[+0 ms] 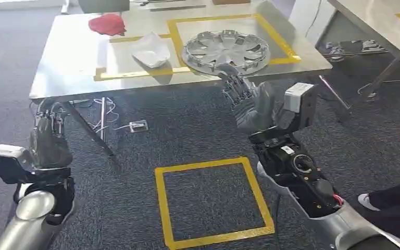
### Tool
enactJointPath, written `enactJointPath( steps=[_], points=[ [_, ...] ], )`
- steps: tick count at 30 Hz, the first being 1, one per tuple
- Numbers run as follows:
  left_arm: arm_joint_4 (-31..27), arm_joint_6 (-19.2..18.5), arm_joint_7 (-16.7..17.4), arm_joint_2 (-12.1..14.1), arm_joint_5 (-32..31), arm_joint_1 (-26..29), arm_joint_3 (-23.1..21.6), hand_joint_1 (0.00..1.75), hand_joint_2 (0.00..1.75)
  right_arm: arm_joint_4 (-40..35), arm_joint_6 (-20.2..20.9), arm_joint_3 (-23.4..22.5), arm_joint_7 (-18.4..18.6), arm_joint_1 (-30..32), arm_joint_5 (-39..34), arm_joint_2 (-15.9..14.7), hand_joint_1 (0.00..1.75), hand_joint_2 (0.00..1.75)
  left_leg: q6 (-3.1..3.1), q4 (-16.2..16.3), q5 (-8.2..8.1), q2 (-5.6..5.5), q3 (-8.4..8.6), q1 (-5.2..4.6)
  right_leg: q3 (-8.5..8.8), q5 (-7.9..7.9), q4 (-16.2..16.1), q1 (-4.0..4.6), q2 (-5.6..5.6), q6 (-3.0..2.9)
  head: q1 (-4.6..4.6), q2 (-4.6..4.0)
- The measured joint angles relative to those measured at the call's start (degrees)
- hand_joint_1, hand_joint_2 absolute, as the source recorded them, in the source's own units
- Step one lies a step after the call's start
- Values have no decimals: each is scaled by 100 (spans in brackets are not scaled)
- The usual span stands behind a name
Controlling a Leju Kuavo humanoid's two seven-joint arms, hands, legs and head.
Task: Take the parts from the cabinet and place them on the table.
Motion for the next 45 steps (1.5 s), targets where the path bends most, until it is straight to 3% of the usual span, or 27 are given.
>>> enactJointPath(
  steps=[2,3,4,7,8,11,12,14,16,17,19,22,23,24,26,27,28,30,31,32,33,34,38,40,42,43,45],
  points=[
    [0,0,0,0,-2,-9,0,0,0,-2,0,0,0,-2,0,0,0,0,2,-884,235,5,694,18,-172,88,96,-12,5,57,-28,0],
    [-2,0,0,-2,-2,-24,0,0,0,-19,0,-2,0,0,0,0,0,0,6,-1446,-29,6,1089,8,-248,110,146,12,9,91,-46,0],
    [-7,0,-4,-9,-4,-31,0,0,0,-26,0,-7,-4,-11,0,0,0,0,73,-1823,-168,-31,1255,-23,-276,142,179,14,4,121,-37,0],
    [-4,0,-4,-9,-2,-30,-2,0,0,-28,2,-4,0,-1,0,0,0,0,246,-1784,-33,-25,1139,-56,-311,314,121,-6,13,238,9,0],
    [-2,0,-4,-9,-2,-33,-2,0,0,-28,2,-9,-4,18,0,-2,0,0,311,-1806,34,4,1096,-24,-345,207,169,-39,22,265,-15,0],
    [-2,0,-2,-15,-2,-34,-2,0,0,-28,-4,-11,-2,22,0,-4,0,0,384,-1805,219,17,873,-34,-709,-860,1315,-38,31,333,94,0],
    [-2,0,-2,-15,-2,-33,-2,0,0,-28,-4,-9,-2,28,0,-4,0,0,385,-1802,280,17,790,-40,-808,-1065,1772,-38,32,342,109,0],
    [-2,0,-2,-15,-2,-21,-2,0,0,-28,-2,-9,0,55,0,-4,0,0,373,-1797,409,16,623,-48,-746,-944,2151,-36,33,333,140,0],
    [-2,0,-2,-15,-2,-13,-2,0,0,-28,-4,-11,-2,53,0,-4,0,0,341,-1792,527,9,484,-51,-220,-475,1564,-33,34,293,197,0],
    [-2,0,-2,-15,-2,-15,-2,0,0,-28,-2,-9,-2,46,0,-4,0,0,322,-1792,578,4,444,-52,185,-391,1007,-18,47,253,221,0],
    [-4,0,-2,-15,-2,-20,-2,0,0,-35,-2,-11,-9,37,0,-4,0,0,252,-1790,673,4,417,-64,776,-713,17,22,58,186,245,0],
    [-4,0,-7,-17,-2,-18,-2,0,0,-52,-2,-9,-7,34,0,-4,0,0,129,-1907,867,17,414,-42,666,-587,-5,69,55,80,245,0],
    [-4,0,-7,-11,-2,-19,-2,0,0,-52,-2,-9,-7,29,0,-4,0,0,103,-1871,798,17,367,-43,616,-484,-59,-12,9,30,214,0],
    [-4,0,-7,-9,-2,-23,-2,0,0,-55,-2,-9,0,12,0,-4,0,0,96,-1707,526,4,261,-47,561,-417,-63,1,8,0,206,0],
    [-2,0,-2,-9,0,-20,-4,0,0,-61,0,-4,-2,19,0,-4,0,0,65,-832,-249,0,-31,-36,346,-252,-60,1,2,-54,79,0],
    [-2,0,-2,-7,0,-17,-4,0,0,-61,0,-2,-2,18,0,-4,0,0,40,-337,-476,-2,-161,-37,240,-180,-51,4,2,-56,52,0],
    [-2,0,-2,-4,0,-11,-4,0,0,-61,0,-4,0,20,0,-4,0,0,24,46,-493,-1,-224,-36,136,-103,-41,4,1,-53,31,0],
    [-2,0,-2,-4,0,0,-4,0,0,-61,0,0,2,29,0,-4,0,0,21,-19,-119,1,22,-29,-34,17,-31,4,0,-31,-15,0],
    [-2,2,-2,-2,0,-7,-4,0,0,-61,0,0,2,28,0,-4,0,0,37,-443,84,2,358,-24,-115,77,-17,3,2,-14,-42,0],
    [-4,0,-2,-2,0,-14,-4,0,0,-61,0,0,0,25,0,-4,0,0,58,-1001,127,4,768,-23,-168,120,10,3,5,10,-50,0],
    [-4,0,-2,-2,-2,-31,-4,0,0,-68,0,-2,0,25,0,-4,0,0,83,-1560,-45,4,1213,-33,-221,144,50,22,7,40,-52,0],
    [-7,2,-6,-7,-4,-42,-4,0,0,-77,0,-7,4,18,2,-4,0,0,122,-1948,-177,-8,1382,-61,-257,159,79,34,2,61,-51,0],
    [-7,107,-4,-9,2,15,-4,0,0,-77,-4,4,127,79,164,-9,0,0,347,-1972,-36,18,1279,-44,-316,258,82,-16,13,203,-22,0],
    [-7,133,-13,-11,7,39,-4,0,0,-77,-11,9,138,98,197,-37,0,0,409,-1971,51,29,1178,-45,-559,-288,711,-21,32,253,37,0],
    [-7,133,-13,-11,7,86,-4,0,0,-77,-11,17,142,128,201,-48,0,0,410,-1965,139,32,1056,-50,-917,-831,1792,-31,33,305,88,0],
    [-7,138,-13,-11,9,115,-4,0,0,-76,-11,26,142,156,201,-48,0,0,401,-1961,177,30,1010,-50,-964,-930,2054,-34,31,318,101,0],
    [-7,138,-13,-11,24,156,-4,0,0,-76,-11,46,157,181,201,-50,0,0,378,-1952,237,31,939,-47,-591,-729,1649,-45,29,318,144,0]
  ],
)
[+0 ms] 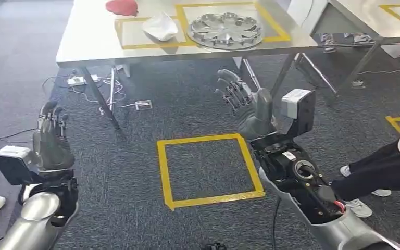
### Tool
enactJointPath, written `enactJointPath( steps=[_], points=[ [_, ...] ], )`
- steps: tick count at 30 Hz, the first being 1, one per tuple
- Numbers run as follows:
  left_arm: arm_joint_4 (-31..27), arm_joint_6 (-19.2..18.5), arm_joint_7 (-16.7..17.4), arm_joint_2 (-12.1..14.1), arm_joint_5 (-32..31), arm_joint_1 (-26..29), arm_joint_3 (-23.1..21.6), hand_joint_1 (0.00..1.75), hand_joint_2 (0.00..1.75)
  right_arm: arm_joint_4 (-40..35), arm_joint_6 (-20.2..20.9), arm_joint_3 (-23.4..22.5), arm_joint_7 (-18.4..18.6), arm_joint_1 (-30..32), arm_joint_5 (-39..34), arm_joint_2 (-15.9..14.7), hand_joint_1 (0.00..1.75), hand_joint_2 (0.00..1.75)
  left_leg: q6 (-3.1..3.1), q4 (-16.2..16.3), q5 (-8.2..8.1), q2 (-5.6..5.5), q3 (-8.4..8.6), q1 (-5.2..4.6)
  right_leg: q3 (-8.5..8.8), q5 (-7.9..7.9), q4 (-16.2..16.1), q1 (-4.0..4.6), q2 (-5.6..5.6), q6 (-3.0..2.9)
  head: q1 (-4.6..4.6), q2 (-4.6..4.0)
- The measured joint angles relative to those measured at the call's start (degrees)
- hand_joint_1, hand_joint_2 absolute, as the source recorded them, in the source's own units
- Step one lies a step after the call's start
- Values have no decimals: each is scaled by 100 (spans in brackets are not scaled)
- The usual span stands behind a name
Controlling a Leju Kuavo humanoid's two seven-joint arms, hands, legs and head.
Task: Take the parts from the cabinet and place them on the table.
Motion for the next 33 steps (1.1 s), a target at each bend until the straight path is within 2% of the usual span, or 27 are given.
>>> enactJointPath(
  steps=[2,3,4,7,8,9,10,12,13,14,15,16,17,18,19,21,22,23,24,25,27,28,29,30,31,32,33],
  points=[
    [-2,0,-2,0,2,0,0,0,0,0,0,2,0,-5,0,0,0,0,-31,11,27,5,-15,3,748,406,-1155,-3,-29,-38,61,0],
    [-9,0,-2,0,2,0,0,0,0,0,7,5,0,-10,0,-2,0,0,-57,15,41,17,-24,-11,944,342,-1565,10,-93,-65,81,0],
    [-15,2,0,2,2,-3,0,0,0,-2,9,9,-2,-12,0,-2,0,0,-92,45,63,22,-61,-35,966,365,-1634,52,-78,-103,83,0],
    [-33,15,18,2,-9,10,0,0,0,0,22,20,0,-9,0,0,0,0,-182,23,116,87,-78,-24,900,415,-1607,70,-11,-192,39,0],
    [-42,31,18,4,-22,10,0,0,0,0,24,22,0,-9,0,-2,0,0,-220,68,60,85,-112,-20,915,476,-1669,9,-8,-267,22,0],
    [-48,39,26,7,-26,8,0,0,0,-2,24,20,0,-18,0,-2,0,0,-233,268,-118,42,-198,-17,883,509,-1671,19,10,-309,11,0],
    [-52,44,33,9,-28,9,0,0,0,-2,26,22,0,-24,0,-2,0,0,-242,689,-394,14,-386,-15,840,534,-1669,19,19,-346,-40,0],
    [-52,42,39,11,-31,33,0,0,0,0,31,37,2,-16,0,-2,0,0,-268,1724,-879,7,-852,-12,751,584,-1663,31,67,-361,-129,0],
    [-52,42,42,11,-31,55,-2,0,0,0,31,37,2,-11,-2,-2,0,0,-273,2023,-950,7,-980,-12,710,610,-1656,32,101,-357,-140,0],
    [-52,42,46,11,-33,71,-2,0,0,0,31,37,2,-5,-2,-2,0,0,-270,1983,-868,7,-947,-11,681,628,-1647,32,138,-350,-153,0],
    [-52,42,55,11,-31,72,-2,0,0,0,31,39,2,-2,-2,-2,0,0,-256,1682,-686,4,-767,-10,662,642,-1637,31,177,-336,-175,0],
    [-55,42,55,15,-33,69,-2,0,0,0,31,39,2,-3,-2,-2,0,0,-237,1149,-435,-14,-461,-9,649,648,-1620,31,215,-326,-190,0],
    [-68,42,59,17,-35,67,-2,0,0,0,33,39,2,-7,-2,-2,0,0,-210,531,-194,-87,-114,-6,637,652,-1591,31,254,-315,-201,0],
    [-81,42,66,20,-37,60,-2,0,0,0,35,39,2,-8,-2,-2,0,0,-180,145,-186,-274,72,5,599,652,-1565,45,278,-292,-212,0],
    [-90,37,79,20,-41,59,-2,0,0,0,39,39,2,-10,-4,-2,0,0,-174,105,-167,-234,73,4,558,659,-1531,70,323,-258,-216,0],
    [-92,31,98,22,-44,70,-2,0,0,0,61,44,2,-7,-4,-2,0,0,-134,125,-153,-182,54,-27,533,700,-1547,49,374,-193,-168,0],
    [-94,31,98,22,-44,67,-2,0,0,0,61,44,5,-8,-4,-2,0,0,-93,109,-129,-147,53,-29,522,722,-1559,40,415,-150,-184,0],
    [-98,31,96,17,-44,54,-2,0,0,0,61,42,5,-4,-4,-4,0,0,-38,57,-89,-78,60,26,494,684,-1528,25,396,-125,-194,0],
    [-103,30,101,15,-46,51,-2,0,0,-2,63,39,5,-15,-4,-4,0,0,-20,51,-76,-45,57,24,408,517,-1349,53,244,-96,-149,0],
    [-116,31,101,15,-48,51,-2,0,0,0,76,42,2,-25,-4,-4,0,0,1,52,-70,-12,50,26,250,278,-972,42,163,-71,-76,0],
    [-116,30,101,17,-50,60,-2,0,0,0,85,48,7,-19,-11,-4,0,0,3,58,-67,79,27,15,-163,-196,87,18,84,-28,-22,0],
    [-116,31,101,17,-50,68,-2,0,0,0,92,61,7,-17,-13,-4,0,0,2,61,-65,124,19,15,-276,-274,390,12,68,-14,-9,0],
    [-116,31,101,17,-50,76,-2,0,0,2,105,70,9,-17,-13,-4,0,0,2,63,-65,167,19,15,-246,-208,377,5,57,-5,13,0],
    [-116,31,101,17,-50,76,-2,0,0,2,114,77,7,-19,-17,-4,0,0,0,69,-66,206,21,17,-86,-37,111,2,44,-7,33,0],
    [-120,31,101,17,-52,74,-2,0,0,0,120,79,7,-25,-42,-4,0,0,-7,75,-71,243,31,18,217,238,-444,2,9,-25,59,0],
    [-136,31,101,17,-55,73,-2,0,0,0,125,79,4,-34,-68,-4,0,0,-22,79,-81,278,44,17,535,496,-1059,8,-83,-51,83,0],
    [-146,31,101,17,-61,73,-2,0,0,0,125,79,0,-44,-83,-4,0,0,-36,73,-84,316,50,4,717,490,-1457,40,-273,-84,109,0]
  ],
)
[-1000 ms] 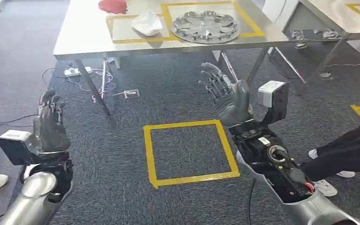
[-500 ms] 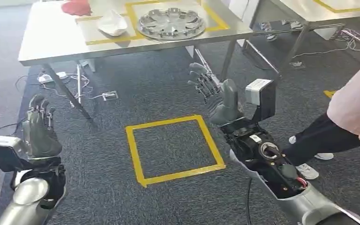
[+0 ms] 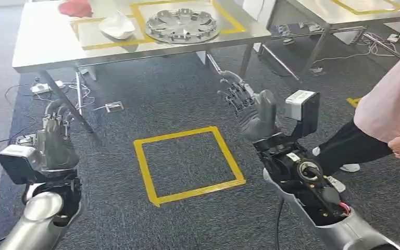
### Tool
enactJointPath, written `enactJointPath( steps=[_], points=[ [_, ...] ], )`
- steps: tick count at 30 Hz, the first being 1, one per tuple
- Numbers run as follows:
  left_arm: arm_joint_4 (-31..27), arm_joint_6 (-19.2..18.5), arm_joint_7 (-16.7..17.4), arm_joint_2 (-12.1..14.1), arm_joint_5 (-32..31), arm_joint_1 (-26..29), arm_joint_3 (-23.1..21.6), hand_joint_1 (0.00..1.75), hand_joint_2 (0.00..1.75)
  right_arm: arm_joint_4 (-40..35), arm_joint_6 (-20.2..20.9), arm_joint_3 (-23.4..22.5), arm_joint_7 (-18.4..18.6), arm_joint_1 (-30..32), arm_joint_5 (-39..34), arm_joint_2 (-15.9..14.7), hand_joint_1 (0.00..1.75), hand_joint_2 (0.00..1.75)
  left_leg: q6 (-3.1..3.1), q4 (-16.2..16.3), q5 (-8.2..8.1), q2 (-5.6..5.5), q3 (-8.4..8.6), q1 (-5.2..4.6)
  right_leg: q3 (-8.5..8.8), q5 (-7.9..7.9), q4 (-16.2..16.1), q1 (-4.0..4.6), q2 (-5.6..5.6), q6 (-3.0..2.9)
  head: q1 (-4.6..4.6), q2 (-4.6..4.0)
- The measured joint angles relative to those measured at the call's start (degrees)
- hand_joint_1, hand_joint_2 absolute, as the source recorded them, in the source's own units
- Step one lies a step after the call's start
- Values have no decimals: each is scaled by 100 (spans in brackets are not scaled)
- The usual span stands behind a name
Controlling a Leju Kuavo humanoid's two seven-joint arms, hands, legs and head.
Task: Take the parts from the cabinet and place them on the table.
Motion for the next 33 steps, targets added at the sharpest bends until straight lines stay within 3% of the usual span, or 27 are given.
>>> enactJointPath(
  steps=[1,4,5,6,7,9,10,11,12,14,15,16,19,20,21,22,24,25,26,27,28,29,30,31,33],
  points=[
    [-9,0,0,2,-4,-3,0,0,0,0,7,4,0,-15,-11,0,0,0,-41,23,4,17,-24,-39,31,-11,-99,63,-12,-38,-2,0],
    [-26,7,18,2,-17,6,-2,0,0,0,17,7,-7,-11,-13,-2,0,0,-113,8,32,174,-34,-41,21,4,-86,61,141,-134,-51,0],
    [-44,7,18,6,-24,3,-2,0,0,0,17,7,-7,-14,-13,-2,0,0,-169,32,-24,142,-53,-43,54,42,-138,3,179,-190,-57,0],
    [-46,9,18,9,-24,-3,-2,0,0,-2,20,7,-20,-30,-13,-2,0,0,-193,168,-126,-90,-88,-14,47,65,-148,-1,207,-226,-85,0],
    [-48,13,18,7,-24,-3,-2,0,0,-2,20,7,-17,-40,-13,-2,0,0,-195,546,-359,-236,-260,-14,26,78,-147,-6,246,-248,-127,0],
    [-48,13,20,20,-24,22,-2,0,0,0,26,11,-15,-37,-13,-2,0,0,-214,1549,-789,-306,-754,-14,-14,97,-144,-3,339,-275,-208,0],
    [-48,15,20,28,-24,39,-2,0,0,0,26,11,-15,-30,-13,-2,0,0,-221,1915,-875,-309,-947,-14,-33,105,-140,0,399,-278,-230,0],
    [-48,15,24,31,-24,59,-2,0,0,0,26,11,-15,-19,-13,-2,0,0,-219,1956,-797,-309,-982,-13,-38,111,-138,0,463,-276,-245,0],
    [-48,22,37,42,-24,68,-2,0,0,0,26,11,-15,-11,-15,-2,0,0,-207,1708,-611,-312,-869,-13,-37,116,-136,-2,522,-271,-267,0],
    [-63,42,68,48,-26,65,-2,0,0,0,35,11,-17,-15,-15,-2,0,0,-174,660,-74,-398,-363,3,-36,123,-112,-4,659,-253,-315,0],
    [-81,72,87,57,-26,64,-2,0,0,0,39,11,-17,-15,-20,-2,0,0,-155,177,47,-668,-143,36,-56,119,-94,-7,704,-234,-324,0],
    [-92,77,98,59,-28,70,-2,0,0,0,46,11,-17,-25,-22,-2,0,0,-160,71,11,-705,-107,43,-102,112,-42,37,772,-194,-320,0],
    [-116,87,114,66,-35,93,-4,0,0,0,70,22,-24,-15,-22,-2,0,0,-80,84,32,-552,-115,-10,-152,163,-88,-17,919,-81,-291,0],
    [-135,87,114,59,-39,91,-4,0,0,0,70,20,-26,-16,-22,-2,0,0,-33,33,63,-469,-106,55,-181,150,-70,-21,955,-56,-299,0],
    [-149,87,116,59,-39,85,-4,0,0,0,70,17,-28,-20,-22,-2,0,0,-12,25,70,-410,-96,48,-238,20,95,11,686,-33,-269,0],
    [-171,85,114,59,-41,87,-4,0,0,0,70,20,-26,-35,-24,-2,0,0,17,22,67,-359,-96,45,-392,-200,455,1,507,-4,-181,0],
    [-173,74,114,61,-39,110,-4,0,0,2,70,26,-31,-26,-24,-2,0,0,28,25,61,-219,-100,33,-868,-687,1518,-32,357,52,-127,0],
    [-170,66,114,61,-41,123,-4,0,0,4,70,35,-33,-14,-28,-2,0,0,31,26,58,-157,-100,33,-1018,-782,1857,-44,337,72,-118,0],
    [-170,59,116,59,-41,138,-4,0,0,9,70,37,-33,-6,-28,-2,0,0,28,27,52,-93,-96,34,-1040,-734,1903,-59,329,82,-94,0],
    [-173,50,114,59,-39,143,-4,0,0,9,70,37,-35,-5,-28,-2,0,0,22,29,45,-38,-88,34,-919,-567,1666,-67,315,82,-68,0],
    [-173,48,114,59,-39,142,-4,0,0,9,68,37,-37,-7,-31,-2,0,0,9,29,35,22,-73,36,-664,-306,1184,-68,273,70,-42,0],
    [-177,46,114,59,-41,140,-4,0,0,9,57,35,-41,-14,-35,-2,0,0,-11,29,21,79,-45,34,-335,-17,540,-63,161,45,-7,0],
    [-188,33,114,59,-41,141,-4,0,0,9,52,35,-46,-25,-57,-2,0,0,-36,27,5,132,-21,21,-86,128,40,-33,-110,2,24,0],
    [-192,31,114,61,-41,139,-4,0,0,9,52,37,-50,-41,-81,-2,0,0,-70,49,-14,170,-28,-30,-42,63,-91,62,-213,-39,35,0],
    [-203,31,114,61,-44,149,-4,0,0,9,52,42,-63,-33,-111,-2,0,0,-115,34,-17,303,-16,-28,-95,80,-61,57,-54,-99,-26,0]
  ],
)
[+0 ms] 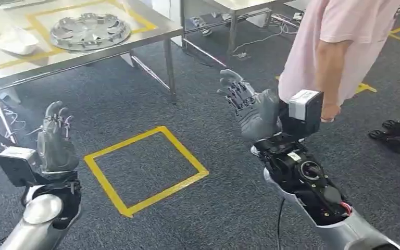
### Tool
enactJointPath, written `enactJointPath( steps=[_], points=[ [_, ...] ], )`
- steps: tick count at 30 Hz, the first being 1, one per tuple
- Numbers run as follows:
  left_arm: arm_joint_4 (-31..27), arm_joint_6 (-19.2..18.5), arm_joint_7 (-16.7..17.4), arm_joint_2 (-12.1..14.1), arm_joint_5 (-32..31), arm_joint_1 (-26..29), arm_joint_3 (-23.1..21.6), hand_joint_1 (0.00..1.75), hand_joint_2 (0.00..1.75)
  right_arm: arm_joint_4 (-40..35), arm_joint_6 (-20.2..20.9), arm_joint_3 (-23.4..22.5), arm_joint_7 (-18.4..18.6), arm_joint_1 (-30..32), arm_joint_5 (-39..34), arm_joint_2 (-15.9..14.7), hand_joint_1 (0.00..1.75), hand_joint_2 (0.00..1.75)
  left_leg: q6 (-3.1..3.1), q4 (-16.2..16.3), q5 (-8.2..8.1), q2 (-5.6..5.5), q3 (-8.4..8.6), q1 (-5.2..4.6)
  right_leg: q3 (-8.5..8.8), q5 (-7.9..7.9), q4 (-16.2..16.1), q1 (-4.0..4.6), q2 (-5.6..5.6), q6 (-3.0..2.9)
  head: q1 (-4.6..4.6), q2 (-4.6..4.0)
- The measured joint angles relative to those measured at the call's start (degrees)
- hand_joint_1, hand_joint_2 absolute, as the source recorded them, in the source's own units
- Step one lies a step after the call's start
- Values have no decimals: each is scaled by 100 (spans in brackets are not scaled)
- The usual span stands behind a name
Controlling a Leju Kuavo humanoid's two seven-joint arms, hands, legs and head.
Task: Take the parts from the cabinet and place them on the table.
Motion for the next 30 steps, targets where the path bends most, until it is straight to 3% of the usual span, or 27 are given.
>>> enactJointPath(
  steps=[2,3,4,5,6,7,8,9,11,12,13,15,17,18,19,21,22,23,24,26,27,28,29,30],
  points=[
    [-22,0,0,0,-5,-2,0,0,0,0,0,7,-7,0,0,0,0,0,-53,-24,0,125,38,-8,-8,27,-27,-2,123,-64,-9,0],
    [-41,0,2,4,-22,-12,0,0,0,-2,-17,7,-20,1,0,0,0,0,-113,54,-111,-42,34,33,42,68,-91,-56,205,-125,-35,0],
    [-46,2,9,7,-31,-11,0,0,0,0,-18,9,-24,-26,0,2,0,0,-125,397,-330,-341,-117,55,28,88,-87,-58,262,-162,-55,0],
    [-46,0,24,9,-33,3,0,0,0,2,-17,15,-24,-25,0,2,0,0,-133,916,-586,-508,-371,55,10,97,-87,-59,329,-178,-112,0],
    [-46,-15,26,17,-42,28,0,0,0,4,-17,24,-24,-13,9,4,0,0,-144,1446,-802,-589,-643,55,-8,101,-85,-59,399,-184,-164,0],
    [-46,-20,33,22,-42,57,0,0,0,9,-20,33,-24,1,18,4,0,0,-154,1841,-906,-619,-856,52,-20,104,-82,-53,470,-187,-197,0],
    [-46,-37,39,24,-42,84,0,0,0,15,-28,37,-26,18,20,4,0,0,-152,1968,-861,-623,-948,52,-22,108,-79,-49,558,-191,-217,0],
    [-46,-55,42,26,-44,94,0,0,0,17,-35,37,-29,31,20,4,0,0,-138,1746,-662,-628,-873,52,-20,109,-74,-49,647,-189,-228,0],
    [-46,-68,42,31,-53,79,0,0,0,20,-37,39,-42,34,33,7,0,0,-96,748,-96,-729,-428,56,-17,105,-46,-52,802,-179,-278,0],
    [-46,-70,42,31,-59,76,0,0,0,20,-37,39,-52,35,44,11,0,0,-71,230,120,-947,-198,71,-30,97,-27,-57,867,-162,-295,0],
    [-48,-72,42,28,-70,77,0,0,0,24,-35,37,-77,29,76,11,0,0,-57,39,65,-1055,-126,103,-78,80,26,-12,943,-116,-298,0],
    [-50,-74,42,26,-85,76,0,0,0,31,-28,46,-101,43,118,13,0,0,-23,61,67,-934,-133,44,-108,108,-2,-74,1055,-43,-263,0],
    [-50,-79,42,15,-94,54,0,0,0,33,-26,44,-109,51,118,11,0,0,48,9,100,-791,-104,90,-144,117,-17,-62,1153,28,-280,0],
    [-50,-79,42,11,-94,43,0,0,0,37,-26,42,-120,56,118,11,0,0,76,-18,109,-725,-77,102,-163,30,99,-40,835,46,-261,0],
    [-63,-81,37,4,-103,42,0,0,0,46,-13,44,-120,37,122,11,0,0,103,-23,99,-671,-68,103,-314,-180,423,-39,592,75,-166,0],
    [-63,-96,37,4,-114,55,0,0,0,57,28,46,-133,54,125,13,0,0,119,-19,87,-546,-64,93,-780,-617,1401,-78,424,129,-103,0],
    [-63,-114,37,4,-120,59,0,0,0,66,39,52,-133,63,127,13,0,0,120,-18,82,-476,-65,93,-988,-749,1822,-95,396,154,-99,0],
    [-63,-127,37,2,-125,61,0,0,0,79,52,55,-133,67,127,13,0,0,116,-17,73,-408,-60,93,-1063,-729,1958,-119,383,172,-77,0],
    [-63,-136,37,2,-131,60,0,0,0,92,61,55,-136,66,131,13,0,0,102,-17,58,-346,-45,96,-965,-567,1755,-134,369,181,-46,0],
    [-63,-138,37,0,-136,59,0,0,0,101,61,46,-136,64,131,13,0,0,66,-16,21,-230,11,103,-433,-53,742,-135,253,166,8,0],
    [-63,-138,37,0,-136,55,0,0,0,101,61,41,-138,55,131,13,0,0,37,-17,-4,-176,52,100,-133,163,175,-119,22,140,41,0],
    [-63,-138,37,0,-136,52,0,0,0,105,61,44,-138,37,131,13,0,0,-5,-9,-30,-131,60,40,-61,66,1,-14,-127,98,68,0],
    [-63,-138,39,0,-136,47,0,0,0,105,61,46,-142,39,131,13,0,0,-25,-10,-35,-72,61,39,-80,86,12,-34,-35,34,45,0],
    [-63,-138,37,0,-138,47,0,0,0,105,61,46,-140,48,131,13,0,0,-49,-14,-47,-18,77,30,-103,76,23,-26,33,12,4,0]
  ],
)
